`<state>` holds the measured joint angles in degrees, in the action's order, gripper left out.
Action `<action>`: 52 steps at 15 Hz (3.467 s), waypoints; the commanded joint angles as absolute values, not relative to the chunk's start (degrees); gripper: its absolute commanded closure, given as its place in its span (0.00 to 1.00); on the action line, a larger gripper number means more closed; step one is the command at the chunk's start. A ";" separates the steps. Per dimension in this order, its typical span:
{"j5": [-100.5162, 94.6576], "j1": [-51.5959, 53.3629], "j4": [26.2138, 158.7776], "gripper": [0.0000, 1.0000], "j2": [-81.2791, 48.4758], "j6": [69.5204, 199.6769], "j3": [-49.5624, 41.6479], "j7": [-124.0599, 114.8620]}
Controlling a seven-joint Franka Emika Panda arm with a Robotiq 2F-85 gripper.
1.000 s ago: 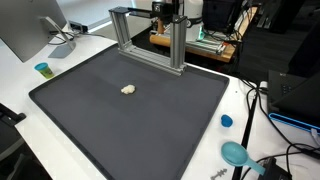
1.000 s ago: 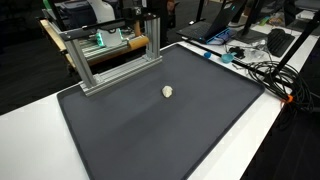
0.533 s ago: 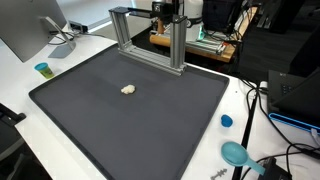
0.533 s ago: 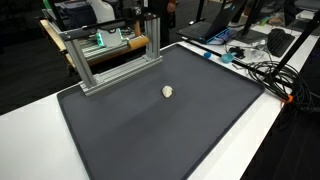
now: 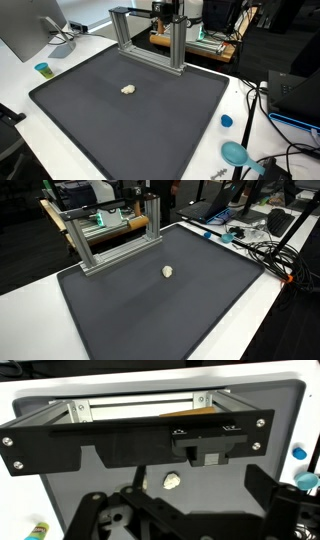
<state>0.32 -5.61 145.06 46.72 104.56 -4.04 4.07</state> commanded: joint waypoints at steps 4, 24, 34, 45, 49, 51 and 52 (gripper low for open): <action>0.56 -4.90 147.38 0.00 47.24 108.06 -2.81 1.19; 0.97 -1.95 154.60 0.00 42.65 121.14 1.92 -4.77; 1.27 -2.54 153.81 0.00 37.14 124.20 1.11 -4.89; 0.73 -2.98 155.95 0.00 40.67 122.42 0.28 -3.63; 1.28 -2.12 157.19 0.00 43.15 121.80 -0.06 -1.95; 1.35 -1.68 158.35 0.02 43.98 122.61 0.30 -1.70; 1.25 -1.58 158.79 0.06 44.28 122.95 0.53 -1.64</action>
